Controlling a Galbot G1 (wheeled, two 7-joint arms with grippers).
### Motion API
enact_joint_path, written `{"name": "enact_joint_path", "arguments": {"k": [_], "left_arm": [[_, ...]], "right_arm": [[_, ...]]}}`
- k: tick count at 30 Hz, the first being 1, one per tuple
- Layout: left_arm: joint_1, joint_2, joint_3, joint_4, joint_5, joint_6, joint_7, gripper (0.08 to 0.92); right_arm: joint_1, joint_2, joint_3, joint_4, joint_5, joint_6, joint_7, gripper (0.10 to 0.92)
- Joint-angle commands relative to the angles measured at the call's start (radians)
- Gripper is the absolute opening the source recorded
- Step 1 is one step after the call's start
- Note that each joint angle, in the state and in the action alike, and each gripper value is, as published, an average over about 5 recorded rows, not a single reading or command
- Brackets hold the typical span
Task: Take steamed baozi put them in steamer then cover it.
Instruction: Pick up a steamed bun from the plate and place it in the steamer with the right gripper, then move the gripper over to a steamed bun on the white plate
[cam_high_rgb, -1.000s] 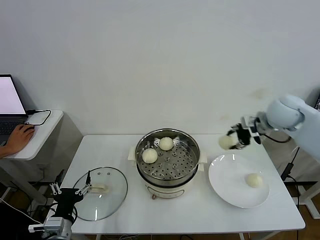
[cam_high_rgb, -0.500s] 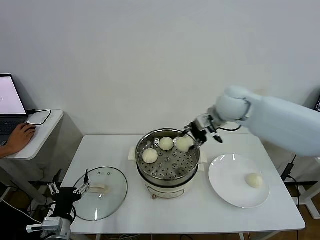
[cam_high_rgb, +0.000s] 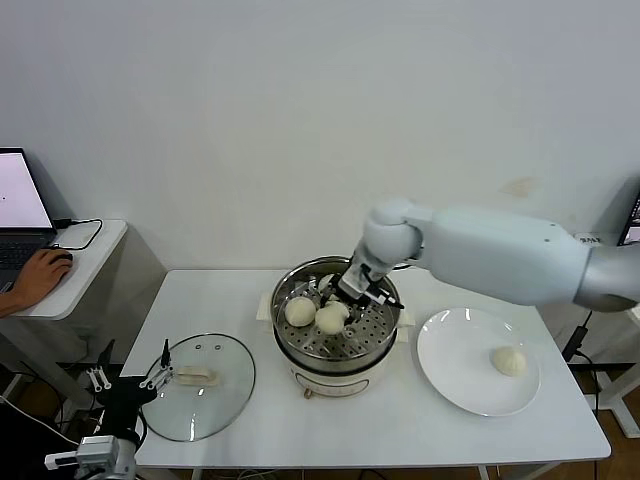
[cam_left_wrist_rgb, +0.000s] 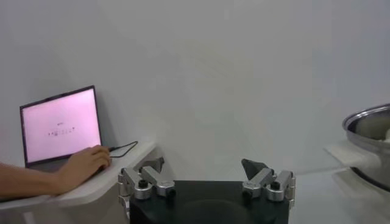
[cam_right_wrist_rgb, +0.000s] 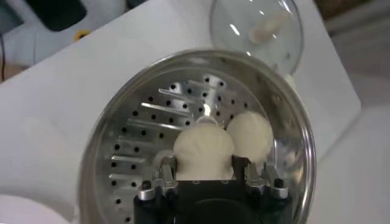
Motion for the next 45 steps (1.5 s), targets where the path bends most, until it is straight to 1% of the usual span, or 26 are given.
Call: {"name": "enact_joint_path", "arguments": {"k": [1,8,16,19,23,27,30,34,38,40,42,45], "left_arm": [[0.005,-0.004,-0.004,0.000,-0.002,-0.004,-0.002,0.823],[0.009,-0.005,-0.004,0.008,-0.002,-0.009,-0.004,0.823],[0.005,-0.008,0.000,0.014,-0.001,-0.009,-0.005,0.823],[0.003,-0.008,0.002,0.016,0.000,-0.009,-0.004,0.823],[0.001,-0.006,0.004,0.017,0.000,-0.009,-0.004,0.823],[-0.001,-0.001,0.003,0.021,-0.001,-0.008,-0.003,0.823],[0.000,0.009,0.002,0.022,-0.004,-0.008,-0.003,0.823],[-0.004,0.021,0.005,0.027,-0.008,-0.008,-0.002,0.823],[-0.011,0.031,0.013,0.027,-0.011,-0.007,-0.001,0.823],[-0.013,0.035,0.019,0.026,-0.011,-0.006,-0.001,0.823],[-0.013,0.040,0.024,0.025,-0.012,-0.006,0.000,0.823],[-0.016,0.048,0.030,0.031,-0.015,-0.007,0.000,0.823]], "right_arm": [[-0.011,0.081,-0.041,-0.037,-0.147,0.160,-0.005,0.577],[-0.022,0.056,-0.043,-0.018,-0.166,0.181,-0.013,0.585],[-0.021,0.033,-0.040,0.012,-0.140,0.178,0.007,0.593],[-0.002,0.024,-0.030,0.012,-0.133,0.179,0.011,0.644],[0.042,-0.012,-0.011,0.020,-0.107,0.160,-0.005,0.757],[0.110,-0.101,0.006,0.070,-0.016,0.064,-0.041,0.816],[0.163,-0.181,0.020,0.115,0.069,-0.047,-0.058,0.822],[0.206,-0.298,0.030,0.177,0.128,-0.235,-0.053,0.823],[0.192,-0.461,0.044,0.237,0.146,-0.438,-0.042,0.823],[0.156,-0.543,0.067,0.255,0.146,-0.502,-0.035,0.823],[0.108,-0.614,0.092,0.263,0.130,-0.533,-0.031,0.822],[0.016,-0.702,0.130,0.254,0.075,-0.530,-0.033,0.823]]}}
